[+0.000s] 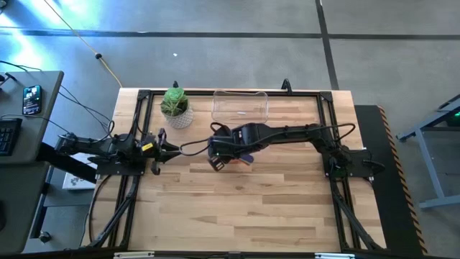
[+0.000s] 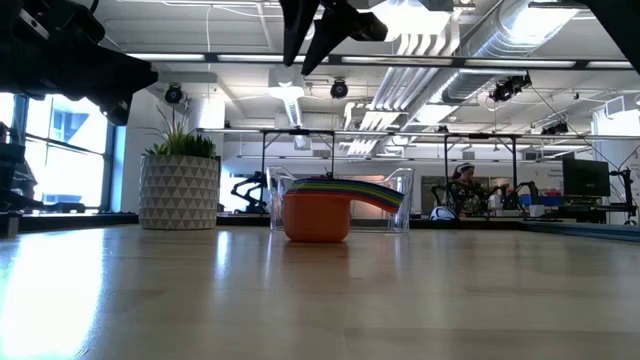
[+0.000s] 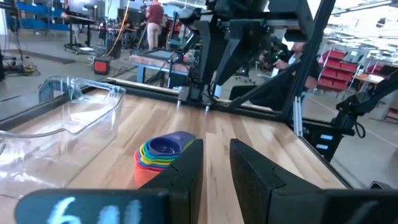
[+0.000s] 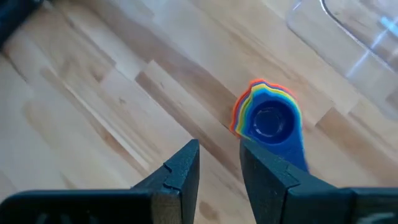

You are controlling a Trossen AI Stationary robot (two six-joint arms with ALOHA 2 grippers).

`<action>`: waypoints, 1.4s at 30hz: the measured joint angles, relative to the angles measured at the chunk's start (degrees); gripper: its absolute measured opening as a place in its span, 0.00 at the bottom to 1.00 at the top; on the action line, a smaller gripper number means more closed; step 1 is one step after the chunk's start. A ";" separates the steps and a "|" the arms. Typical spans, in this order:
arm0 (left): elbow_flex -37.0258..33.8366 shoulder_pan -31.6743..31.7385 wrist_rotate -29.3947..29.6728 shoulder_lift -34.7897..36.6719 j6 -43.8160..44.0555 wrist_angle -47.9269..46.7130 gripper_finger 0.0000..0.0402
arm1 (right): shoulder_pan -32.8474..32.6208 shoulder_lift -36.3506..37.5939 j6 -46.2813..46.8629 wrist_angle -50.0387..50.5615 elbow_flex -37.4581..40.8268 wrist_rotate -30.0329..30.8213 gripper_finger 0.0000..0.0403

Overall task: Nest measuring cups in basket
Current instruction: Put the stacked measuring cups into the transparent bin

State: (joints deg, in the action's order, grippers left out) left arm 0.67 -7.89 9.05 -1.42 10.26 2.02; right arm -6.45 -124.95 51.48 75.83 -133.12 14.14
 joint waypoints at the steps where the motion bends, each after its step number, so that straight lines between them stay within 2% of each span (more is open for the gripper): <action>1: 0.00 0.01 0.01 -0.39 0.00 0.11 0.17 | 0.37 0.00 -1.86 0.30 0.00 -0.83 0.27; 6: 0.00 -0.01 0.06 -2.17 0.07 -0.11 0.17 | 2.57 0.00 -8.71 2.53 0.00 -4.14 0.27; 12: 0.00 0.01 0.25 -2.54 0.07 -0.05 0.17 | 4.95 0.00 -16.93 10.54 0.00 -6.14 0.27; 21: 0.00 0.01 0.25 -2.54 0.06 0.00 0.17 | 6.11 0.35 -30.67 14.26 -0.02 -4.47 0.27; 32: 0.00 0.01 0.25 -2.52 0.06 0.00 0.17 | 3.87 2.12 -38.68 14.02 0.52 -3.14 0.27; 36: 0.00 0.01 0.25 -2.54 0.06 0.02 0.17 | 3.62 5.95 -38.96 13.99 7.38 -1.62 0.27; 39: 0.00 0.01 0.25 -2.54 0.06 0.00 0.17 | 3.66 11.54 -36.71 11.81 17.38 0.38 0.27; 42: 0.00 0.01 0.25 -2.54 0.06 0.01 0.17 | 3.81 18.31 -34.90 5.18 27.97 -0.26 0.27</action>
State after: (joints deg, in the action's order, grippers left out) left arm 0.67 -7.88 9.30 -3.97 10.33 2.03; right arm -2.64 -106.63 16.58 81.01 -105.15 13.88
